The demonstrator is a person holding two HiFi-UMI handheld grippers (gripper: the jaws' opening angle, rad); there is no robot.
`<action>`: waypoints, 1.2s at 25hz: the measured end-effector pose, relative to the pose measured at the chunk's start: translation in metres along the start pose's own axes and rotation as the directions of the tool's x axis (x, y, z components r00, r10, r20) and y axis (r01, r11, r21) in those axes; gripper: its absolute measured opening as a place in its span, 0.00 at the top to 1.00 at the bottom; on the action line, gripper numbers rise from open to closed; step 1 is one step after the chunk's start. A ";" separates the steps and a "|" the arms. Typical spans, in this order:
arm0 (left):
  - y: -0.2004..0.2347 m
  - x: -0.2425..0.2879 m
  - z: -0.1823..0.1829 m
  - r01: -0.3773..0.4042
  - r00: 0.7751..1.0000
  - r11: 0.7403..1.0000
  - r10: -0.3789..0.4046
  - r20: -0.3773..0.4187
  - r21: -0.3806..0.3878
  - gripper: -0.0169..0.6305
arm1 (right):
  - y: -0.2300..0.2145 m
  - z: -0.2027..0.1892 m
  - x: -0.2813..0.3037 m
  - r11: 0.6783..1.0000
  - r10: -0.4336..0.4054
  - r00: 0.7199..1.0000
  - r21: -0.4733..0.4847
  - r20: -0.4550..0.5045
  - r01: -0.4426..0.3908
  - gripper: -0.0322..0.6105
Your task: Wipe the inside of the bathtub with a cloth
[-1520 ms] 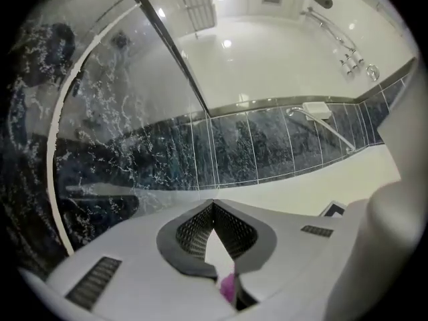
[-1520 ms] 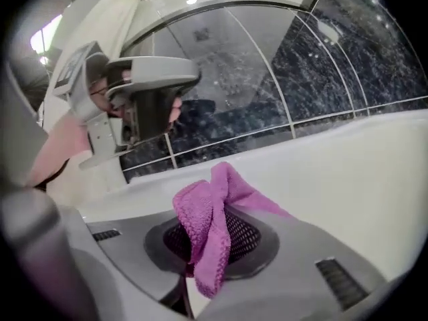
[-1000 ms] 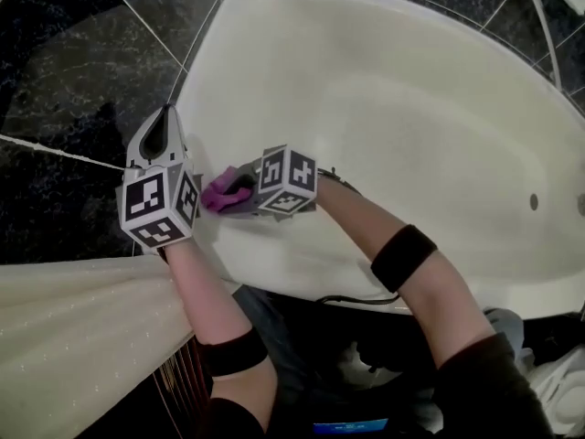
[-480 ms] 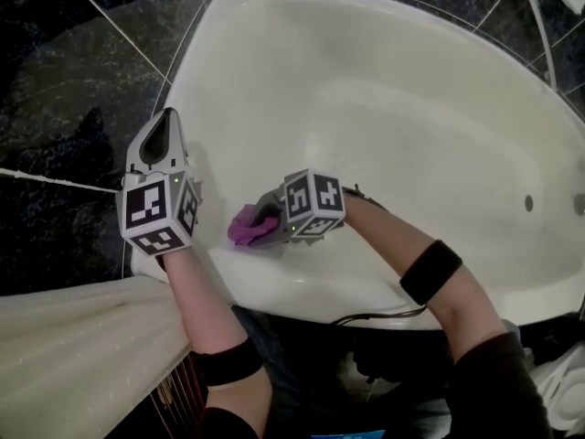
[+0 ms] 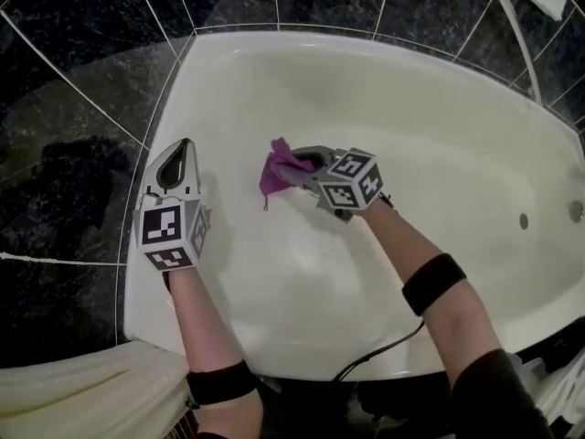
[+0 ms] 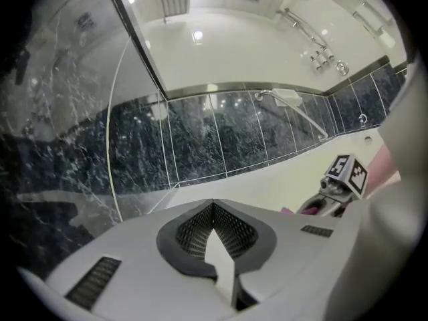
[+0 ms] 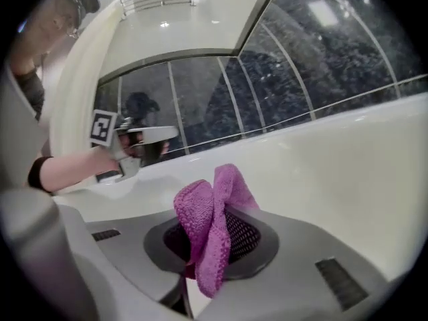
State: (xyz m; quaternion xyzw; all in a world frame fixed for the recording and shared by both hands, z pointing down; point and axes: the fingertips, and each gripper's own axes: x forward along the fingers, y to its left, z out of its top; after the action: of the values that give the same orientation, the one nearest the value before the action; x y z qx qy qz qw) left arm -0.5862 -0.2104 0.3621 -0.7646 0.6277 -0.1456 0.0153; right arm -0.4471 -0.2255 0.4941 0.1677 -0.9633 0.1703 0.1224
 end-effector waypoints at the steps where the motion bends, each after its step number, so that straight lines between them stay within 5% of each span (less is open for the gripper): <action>1: -0.002 0.006 -0.007 0.009 1.000 1.000 -0.009 0.000 -0.011 0.97 | -0.030 0.005 -0.003 0.997 -0.081 0.997 -0.001 0.006 0.081 0.82; 5: -0.012 0.022 -0.021 0.044 0.999 0.999 -0.044 -0.019 0.000 0.97 | -0.129 0.017 -0.006 0.935 -0.354 0.935 -0.011 0.008 0.354 0.81; 9: 0.000 0.022 -0.020 0.031 0.999 0.998 -0.030 0.013 -0.046 0.97 | -0.180 0.019 0.020 0.882 -0.470 0.883 -0.013 0.006 0.470 0.81; 15: 0.011 0.016 -0.027 -0.015 1.000 1.000 0.015 -0.024 -0.020 0.97 | -0.211 0.018 0.085 0.878 -0.477 0.879 -0.054 -0.015 0.475 0.81; 21: 0.022 0.016 -0.027 -0.047 0.999 0.997 0.045 -0.024 -0.061 0.97 | -0.225 0.024 0.096 0.869 -0.492 0.868 -0.032 0.071 0.495 0.80; 30: 0.021 0.015 -0.026 -0.056 0.998 0.998 0.055 -0.041 -0.017 0.97 | -0.123 0.035 0.149 0.956 -0.266 0.960 -0.103 0.091 0.275 0.81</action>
State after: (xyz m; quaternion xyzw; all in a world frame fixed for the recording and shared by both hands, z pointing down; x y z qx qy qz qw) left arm -0.6104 -0.2251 0.3856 -0.7438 0.6502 -0.1551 -0.0001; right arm -0.5448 -0.3894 0.5409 0.2970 -0.9434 0.0900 0.1171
